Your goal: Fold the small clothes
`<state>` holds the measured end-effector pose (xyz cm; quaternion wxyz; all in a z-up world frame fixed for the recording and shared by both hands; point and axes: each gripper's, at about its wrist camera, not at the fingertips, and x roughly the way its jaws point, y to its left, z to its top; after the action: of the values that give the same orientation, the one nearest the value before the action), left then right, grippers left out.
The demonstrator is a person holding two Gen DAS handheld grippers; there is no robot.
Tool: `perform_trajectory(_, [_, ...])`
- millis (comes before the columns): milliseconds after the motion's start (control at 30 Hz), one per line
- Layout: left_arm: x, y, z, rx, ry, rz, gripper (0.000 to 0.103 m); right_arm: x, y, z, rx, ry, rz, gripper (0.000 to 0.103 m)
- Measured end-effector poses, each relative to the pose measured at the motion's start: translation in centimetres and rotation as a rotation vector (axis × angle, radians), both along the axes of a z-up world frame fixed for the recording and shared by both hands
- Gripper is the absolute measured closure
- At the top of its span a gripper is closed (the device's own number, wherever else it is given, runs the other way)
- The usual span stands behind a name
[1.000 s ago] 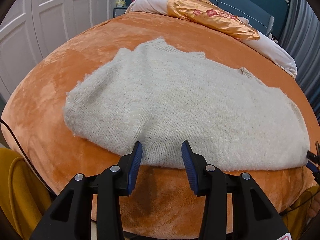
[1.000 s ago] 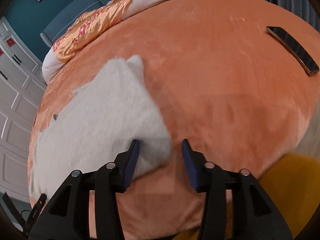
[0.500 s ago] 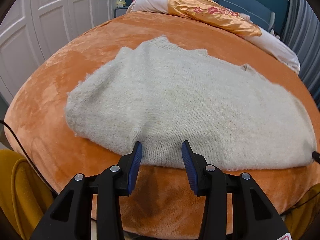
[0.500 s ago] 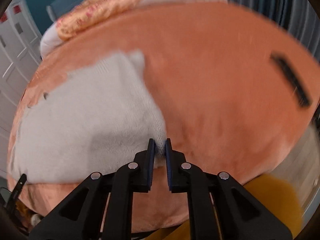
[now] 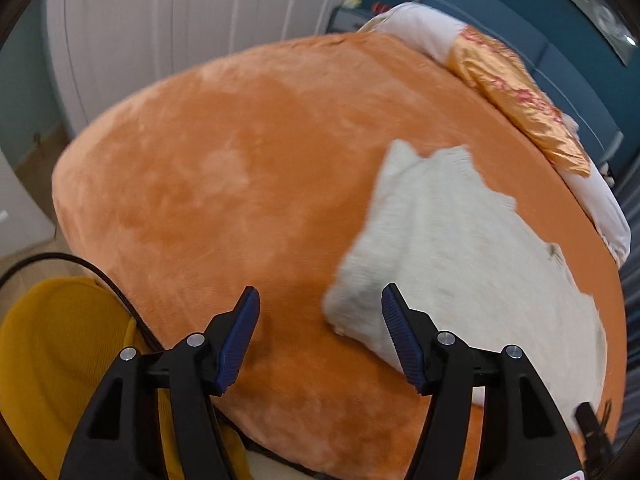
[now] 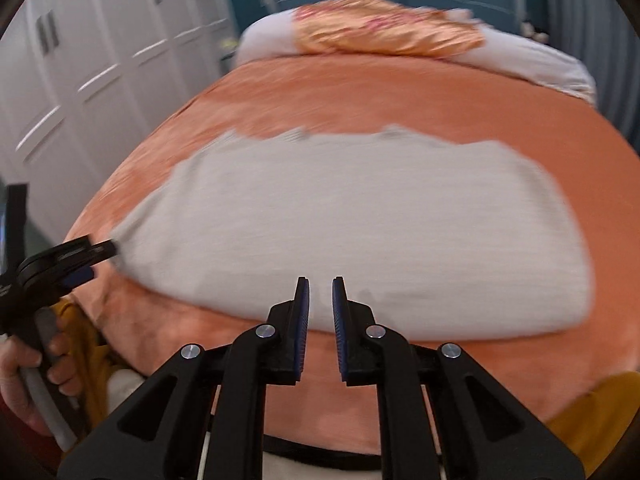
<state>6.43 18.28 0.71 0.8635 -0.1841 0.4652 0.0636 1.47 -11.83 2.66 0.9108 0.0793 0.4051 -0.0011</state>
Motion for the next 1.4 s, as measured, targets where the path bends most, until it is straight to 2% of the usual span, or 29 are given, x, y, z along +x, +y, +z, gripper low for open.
perform_trajectory(100, [0.4,0.9,-1.1,-0.055,0.026,0.017,0.038,2.0,2.1,-1.6,-0.014,0.036,0.036,0.091])
perform_trajectory(133, [0.4,1.0,-1.3,-0.071,0.028,0.02,0.038,1.5,2.4,-2.2,-0.017,0.053,0.037,0.091])
perform_trajectory(233, [0.4,1.2,-1.4,-0.116,0.021,0.014,0.038,2.0,2.4,-5.2,0.001,0.141,0.026,0.091])
perform_trajectory(367, [0.2,0.7,-1.0,-0.159,-0.007,-0.033,0.037,2.0,2.9,-4.9,-0.023,0.138,0.033,0.091])
perform_trajectory(433, [0.7,0.3,-1.3,-0.166,0.003,-0.039,0.033,2.1,3.0,-5.0,-0.028,0.147,0.034,0.091])
perform_trajectory(533, [1.9,-0.2,-2.2,-0.181,0.044,-0.038,0.033,2.7,3.4,-5.3,-0.046,0.145,0.033,0.091])
perform_trajectory(600, [2.3,-0.4,-2.3,-0.187,0.037,-0.037,0.033,3.0,3.8,-5.4,-0.069,0.14,0.036,0.091])
perform_trajectory(700, [3.0,-0.6,-2.2,-0.199,0.025,-0.055,0.044,2.9,3.9,-5.2,-0.077,0.133,0.037,0.091])
perform_trajectory(733, [3.2,-0.8,-2.2,-0.216,0.015,-0.072,0.059,2.7,3.8,-4.9,-0.069,0.13,0.036,0.091])
perform_trajectory(833, [3.2,-0.9,-1.6,-0.226,-0.001,-0.083,0.078,1.5,3.3,-3.9,-0.033,0.115,0.037,0.09])
perform_trajectory(967, [2.5,-1.9,1.4,-0.219,-0.084,-0.114,0.084,-1.4,2.4,-2.5,0.005,0.087,0.044,0.089])
perform_trajectory(1067, [2.1,-3.8,4.8,-0.203,-0.159,-0.164,0.087,-4.1,1.2,-1.7,0.023,0.067,0.041,0.079])
perform_trajectory(1133, [1.8,-5.7,7.2,-0.183,-0.211,-0.209,0.088,-5.7,0.3,-1.4,0.017,0.057,0.034,0.078])
perform_trajectory(1267, [0.9,-11.5,12.3,-0.148,-0.319,-0.334,0.089,-8.0,-1.6,-0.9,0.023,0.051,-0.008,0.078])
perform_trajectory(1400, [0.0,-18.3,15.4,-0.118,-0.396,-0.469,0.091,-9.9,-4.7,-0.5,0.071,0.034,-0.081,0.077])
